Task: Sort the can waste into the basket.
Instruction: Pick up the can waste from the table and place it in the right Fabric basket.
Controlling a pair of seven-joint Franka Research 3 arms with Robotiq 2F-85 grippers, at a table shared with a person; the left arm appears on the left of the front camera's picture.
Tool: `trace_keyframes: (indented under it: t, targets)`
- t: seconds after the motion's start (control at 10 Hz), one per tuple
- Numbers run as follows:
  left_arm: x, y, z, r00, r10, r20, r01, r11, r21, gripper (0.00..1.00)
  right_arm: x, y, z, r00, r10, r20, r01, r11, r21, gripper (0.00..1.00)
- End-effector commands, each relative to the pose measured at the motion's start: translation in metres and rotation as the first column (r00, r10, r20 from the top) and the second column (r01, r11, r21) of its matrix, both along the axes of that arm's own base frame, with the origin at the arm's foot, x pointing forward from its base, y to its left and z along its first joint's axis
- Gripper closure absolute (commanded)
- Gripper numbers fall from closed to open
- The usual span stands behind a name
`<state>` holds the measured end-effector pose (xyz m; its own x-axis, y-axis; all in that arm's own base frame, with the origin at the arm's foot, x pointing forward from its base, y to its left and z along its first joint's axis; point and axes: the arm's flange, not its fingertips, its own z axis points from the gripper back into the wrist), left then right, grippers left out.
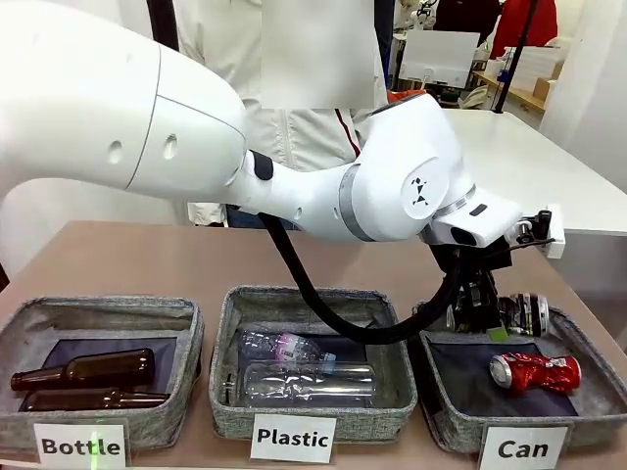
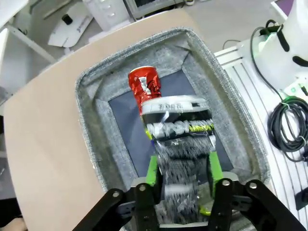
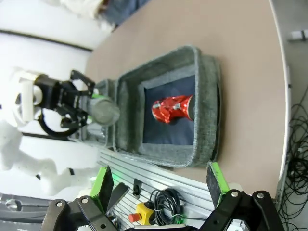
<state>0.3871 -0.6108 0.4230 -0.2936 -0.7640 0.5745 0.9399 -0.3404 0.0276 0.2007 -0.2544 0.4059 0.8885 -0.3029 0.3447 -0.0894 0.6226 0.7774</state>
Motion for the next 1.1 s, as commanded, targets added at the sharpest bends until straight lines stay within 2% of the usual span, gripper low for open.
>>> trace_keyframes:
  t: [0.0, 0.1, 0.3, 0.4, 0.5, 0.6, 0.7, 0.8, 0.9, 1.0]
  targets:
    - [-0.007, 0.003, 0.005, 1.000, 0.000, -0.003, 0.000, 1.000, 0.011, 0.12, 0.002, 0.001, 0.004, 1.000, -0.011, -0.006, 0.011, 1.000, 0.015, 0.00]
    - [-0.014, 0.010, 0.008, 1.000, -0.017, 0.007, 0.017, 1.000, -0.003, 0.01, 0.002, 0.001, 0.004, 1.000, -0.011, -0.006, 0.011, 1.000, 0.015, 0.00]
    - [-0.025, 0.025, 0.018, 0.999, -0.049, 0.004, 0.049, 0.999, -0.017, 0.00, 0.002, 0.001, 0.004, 1.000, -0.011, -0.006, 0.011, 1.000, 0.015, 0.00]
    - [-0.026, 0.042, 0.025, 0.999, -0.036, -0.029, 0.036, 0.999, 0.002, 0.00, 0.002, 0.001, 0.004, 1.000, -0.011, -0.006, 0.011, 1.000, 0.015, 0.00]
    - [-0.022, 0.070, 0.038, 0.995, 0.033, -0.089, -0.031, 0.999, 0.026, 0.00, 0.000, 0.000, 0.000, 1.000, 0.000, 0.000, 0.000, 1.000, 0.000, 0.00]
    - [-0.015, 0.105, 0.052, 0.986, 0.087, -0.146, -0.081, 0.996, 0.047, 0.00, 0.019, 0.015, 0.010, 0.999, 0.042, 0.003, -0.042, 0.999, -0.021, 0.00]
    - [-0.004, 0.147, 0.062, 0.963, 0.100, -0.248, -0.089, 0.994, 0.058, 0.00, 0.043, 0.037, 0.021, 0.998, 0.058, -0.002, -0.058, 0.997, -0.047, 0.00]
    - [0.007, 0.191, 0.067, 0.924, 0.088, -0.371, -0.080, 0.996, 0.035, 0.00, 0.073, 0.066, 0.030, 0.999, 0.052, -0.016, -0.053, 0.997, -0.053, 0.00]
    - [0.017, 0.243, 0.068, 0.882, 0.148, -0.448, -0.160, 0.987, 0.013, 0.00, 0.105, 0.106, 0.035, 0.997, 0.075, -0.031, -0.078, 0.990, -0.114, 0.00]
    - [0.023, 0.294, 0.072, 0.829, 0.182, -0.528, -0.239, 0.970, -0.040, 0.00, 0.125, 0.143, 0.041, 0.992, 0.126, -0.025, -0.128, 0.984, -0.127, 0.00]
